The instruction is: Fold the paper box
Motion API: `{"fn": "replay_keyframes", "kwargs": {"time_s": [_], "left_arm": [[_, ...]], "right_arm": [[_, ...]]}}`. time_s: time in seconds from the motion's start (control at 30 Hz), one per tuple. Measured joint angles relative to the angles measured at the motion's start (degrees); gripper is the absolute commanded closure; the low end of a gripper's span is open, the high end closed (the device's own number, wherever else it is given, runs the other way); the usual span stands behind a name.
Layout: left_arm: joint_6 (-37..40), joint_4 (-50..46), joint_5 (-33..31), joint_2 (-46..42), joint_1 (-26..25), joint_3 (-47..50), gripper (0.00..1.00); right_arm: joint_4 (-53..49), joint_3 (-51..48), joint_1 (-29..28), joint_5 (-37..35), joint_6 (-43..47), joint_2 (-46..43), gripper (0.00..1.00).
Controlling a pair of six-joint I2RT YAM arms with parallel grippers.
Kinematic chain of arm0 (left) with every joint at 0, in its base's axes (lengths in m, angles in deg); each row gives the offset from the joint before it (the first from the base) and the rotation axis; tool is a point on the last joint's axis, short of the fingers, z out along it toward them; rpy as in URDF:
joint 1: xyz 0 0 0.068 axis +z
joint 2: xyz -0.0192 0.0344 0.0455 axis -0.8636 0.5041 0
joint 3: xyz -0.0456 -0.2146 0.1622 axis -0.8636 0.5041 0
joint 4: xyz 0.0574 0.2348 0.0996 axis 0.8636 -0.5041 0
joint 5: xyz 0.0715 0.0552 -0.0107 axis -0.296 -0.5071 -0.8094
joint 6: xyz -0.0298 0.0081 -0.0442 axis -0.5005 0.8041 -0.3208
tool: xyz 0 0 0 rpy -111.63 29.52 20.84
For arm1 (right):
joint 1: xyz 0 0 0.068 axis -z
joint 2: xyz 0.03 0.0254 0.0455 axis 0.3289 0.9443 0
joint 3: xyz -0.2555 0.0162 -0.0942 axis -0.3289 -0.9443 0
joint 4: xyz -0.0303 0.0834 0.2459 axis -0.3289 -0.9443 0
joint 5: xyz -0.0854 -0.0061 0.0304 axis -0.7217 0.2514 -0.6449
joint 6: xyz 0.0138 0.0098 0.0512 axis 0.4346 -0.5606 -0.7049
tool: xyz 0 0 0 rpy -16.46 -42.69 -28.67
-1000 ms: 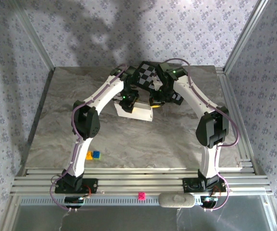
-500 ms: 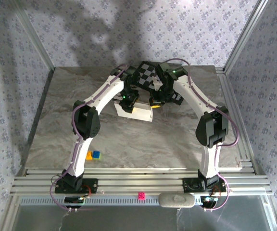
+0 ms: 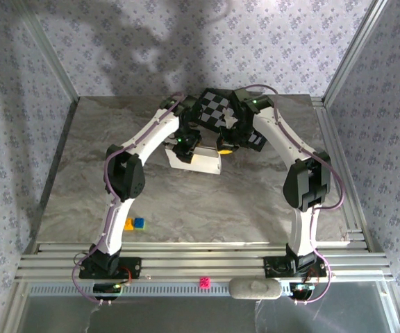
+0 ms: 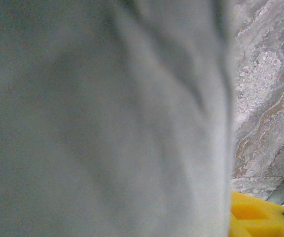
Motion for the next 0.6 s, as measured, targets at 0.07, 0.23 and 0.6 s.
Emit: {"fn": "replay_keyframes", "kwargs": {"time_s": [0.07,0.23,0.6], "left_arm": [[0.0,0.0,0.0,0.0,0.0,-0.1,0.48],[0.0,0.0,0.0,0.1,0.0,-0.1,0.47],[0.0,0.0,0.0,0.4,0.0,-0.5,0.46]], "right_arm": [[0.0,0.0,0.0,0.2,-0.4,0.0,1.0],[-0.1,0.3,0.3,0.9,-0.9,0.3,1.0],[0.1,0.3,1.2,2.7,-2.3,0.8,1.0]]}}
